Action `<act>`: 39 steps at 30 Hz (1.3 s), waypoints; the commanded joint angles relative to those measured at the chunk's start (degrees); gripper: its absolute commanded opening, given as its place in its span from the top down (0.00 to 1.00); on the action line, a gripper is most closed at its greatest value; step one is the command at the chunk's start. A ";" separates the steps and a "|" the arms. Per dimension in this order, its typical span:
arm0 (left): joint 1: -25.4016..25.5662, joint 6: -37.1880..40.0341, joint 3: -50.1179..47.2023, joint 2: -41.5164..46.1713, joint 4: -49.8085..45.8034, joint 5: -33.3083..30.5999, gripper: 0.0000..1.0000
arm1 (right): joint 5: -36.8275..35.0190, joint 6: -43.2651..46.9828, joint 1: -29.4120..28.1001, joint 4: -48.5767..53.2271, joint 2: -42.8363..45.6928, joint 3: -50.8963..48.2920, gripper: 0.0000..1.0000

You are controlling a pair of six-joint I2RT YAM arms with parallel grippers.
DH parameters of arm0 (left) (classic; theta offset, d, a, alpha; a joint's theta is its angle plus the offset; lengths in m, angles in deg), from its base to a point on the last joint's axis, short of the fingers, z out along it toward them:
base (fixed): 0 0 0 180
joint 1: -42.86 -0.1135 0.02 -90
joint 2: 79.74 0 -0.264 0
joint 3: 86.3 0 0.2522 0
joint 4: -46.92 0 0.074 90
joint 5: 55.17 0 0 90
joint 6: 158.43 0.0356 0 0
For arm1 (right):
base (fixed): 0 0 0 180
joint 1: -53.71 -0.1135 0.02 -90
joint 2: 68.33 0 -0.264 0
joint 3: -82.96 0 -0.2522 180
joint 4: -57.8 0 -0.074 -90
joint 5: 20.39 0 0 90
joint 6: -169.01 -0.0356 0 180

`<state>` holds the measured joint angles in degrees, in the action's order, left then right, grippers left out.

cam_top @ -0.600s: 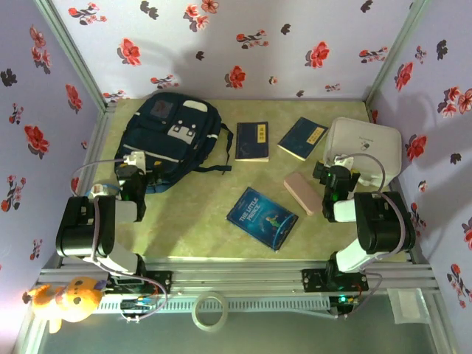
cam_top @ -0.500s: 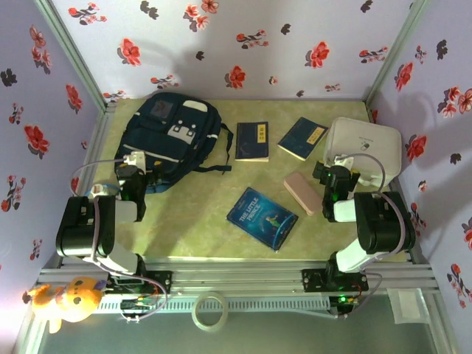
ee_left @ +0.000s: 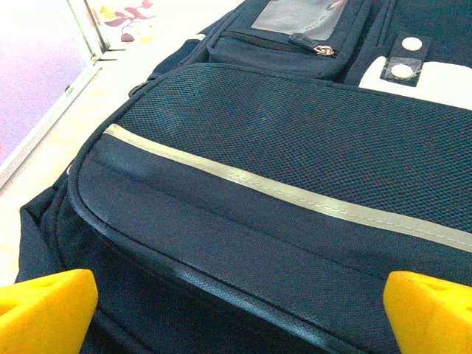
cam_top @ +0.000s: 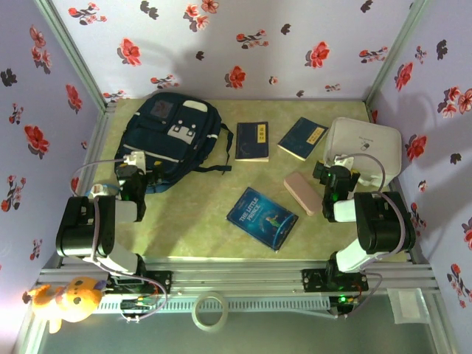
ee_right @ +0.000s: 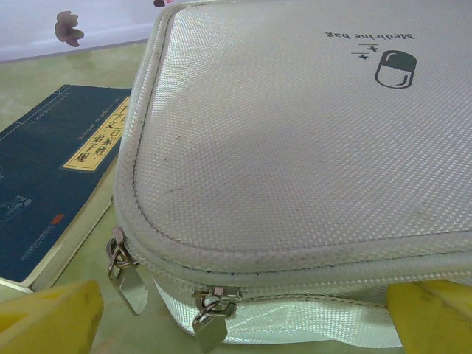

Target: Pack the student bag

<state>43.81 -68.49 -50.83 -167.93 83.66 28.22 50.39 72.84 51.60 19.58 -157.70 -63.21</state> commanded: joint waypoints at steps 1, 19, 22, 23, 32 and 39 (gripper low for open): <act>-0.60 -0.46 1.05 -0.43 0.12 -0.38 0.00 | 0.83 -0.77 0.40 -1.19 0.13 0.75 0.01; 0.10 0.23 -1.05 3.29 1.16 -0.84 0.00 | 1.49 1.17 -0.63 1.81 5.06 0.58 0.01; 0.57 0.33 -1.49 7.21 -1.41 -2.66 0.00 | 1.20 2.31 -1.71 9.16 9.13 2.62 0.01; 0.89 0.32 -1.46 9.25 -2.90 -3.69 0.00 | 0.54 2.85 -2.37 11.82 10.45 3.73 0.01; 2.31 -15.02 6.31 25.08 -27.41 -8.63 0.00 | -4.15 -11.21 -6.22 44.26 14.17 21.83 0.01; 2.70 -26.10 22.40 22.42 -49.42 0.57 0.00 | 11.17 -26.38 -8.07 64.49 3.05 40.63 0.01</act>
<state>46.04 -87.94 -32.40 -144.08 45.65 23.76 53.23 55.18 44.76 71.57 -150.68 -25.39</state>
